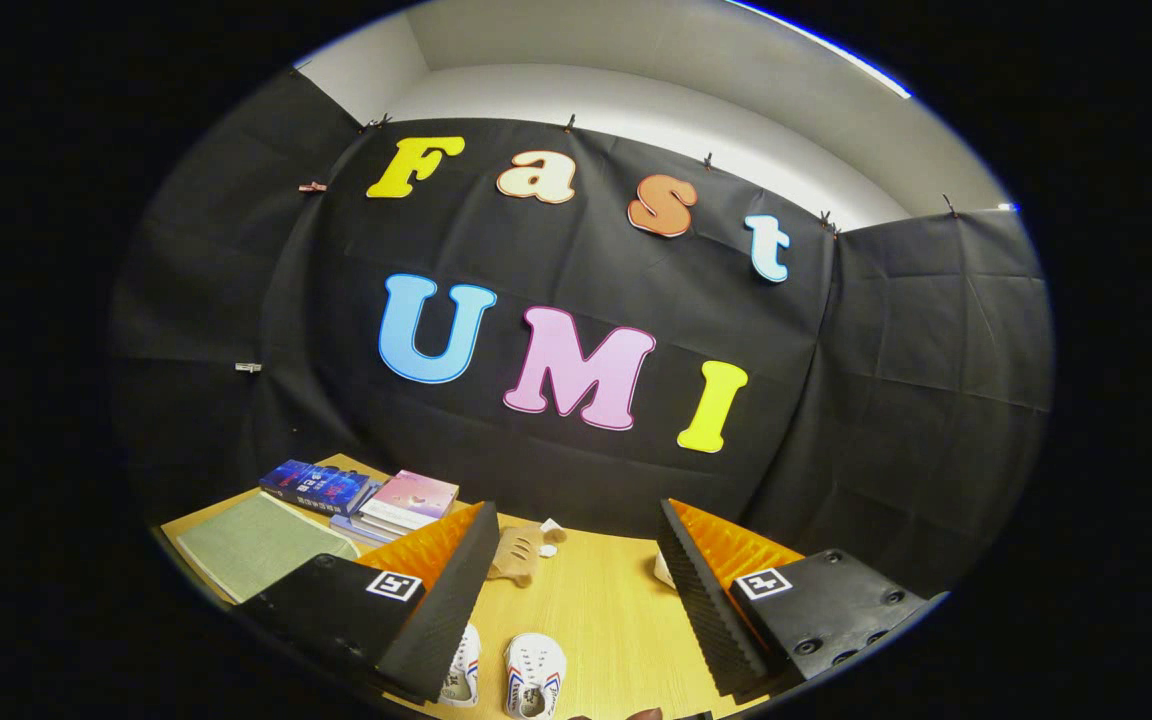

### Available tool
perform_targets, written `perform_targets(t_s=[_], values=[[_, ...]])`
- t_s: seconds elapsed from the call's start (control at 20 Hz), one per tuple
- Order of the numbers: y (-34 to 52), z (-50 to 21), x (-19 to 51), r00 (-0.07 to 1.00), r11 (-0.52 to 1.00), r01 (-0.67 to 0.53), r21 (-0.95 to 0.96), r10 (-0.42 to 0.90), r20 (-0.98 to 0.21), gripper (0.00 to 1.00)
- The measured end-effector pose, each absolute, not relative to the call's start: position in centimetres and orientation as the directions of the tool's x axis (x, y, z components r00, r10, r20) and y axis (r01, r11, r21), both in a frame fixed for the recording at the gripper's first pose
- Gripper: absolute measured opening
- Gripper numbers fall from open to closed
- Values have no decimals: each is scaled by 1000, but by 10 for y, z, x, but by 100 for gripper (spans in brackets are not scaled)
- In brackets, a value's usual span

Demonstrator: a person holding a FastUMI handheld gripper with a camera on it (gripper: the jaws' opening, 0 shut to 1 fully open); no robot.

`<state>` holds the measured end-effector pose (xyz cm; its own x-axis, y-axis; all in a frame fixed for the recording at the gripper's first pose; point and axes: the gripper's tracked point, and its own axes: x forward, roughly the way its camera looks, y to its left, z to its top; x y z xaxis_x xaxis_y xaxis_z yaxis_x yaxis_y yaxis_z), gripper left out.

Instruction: Open the storage box then place both shoes into the box .Put the left shoe in first, then the right shoe, with the right side of both shoes facing outward in a uniform manner.

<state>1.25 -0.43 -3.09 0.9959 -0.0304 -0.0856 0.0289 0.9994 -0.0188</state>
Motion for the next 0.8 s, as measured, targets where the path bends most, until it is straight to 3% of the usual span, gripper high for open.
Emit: perform_targets(t_s=[0.35,0.6,0.8], values=[[26,-43,21,990,997,-76,30,79,-120,97],[93,-57,27,924,921,-334,199,362,-126,97],[156,-81,28,788,738,-509,442,606,-104,98]])
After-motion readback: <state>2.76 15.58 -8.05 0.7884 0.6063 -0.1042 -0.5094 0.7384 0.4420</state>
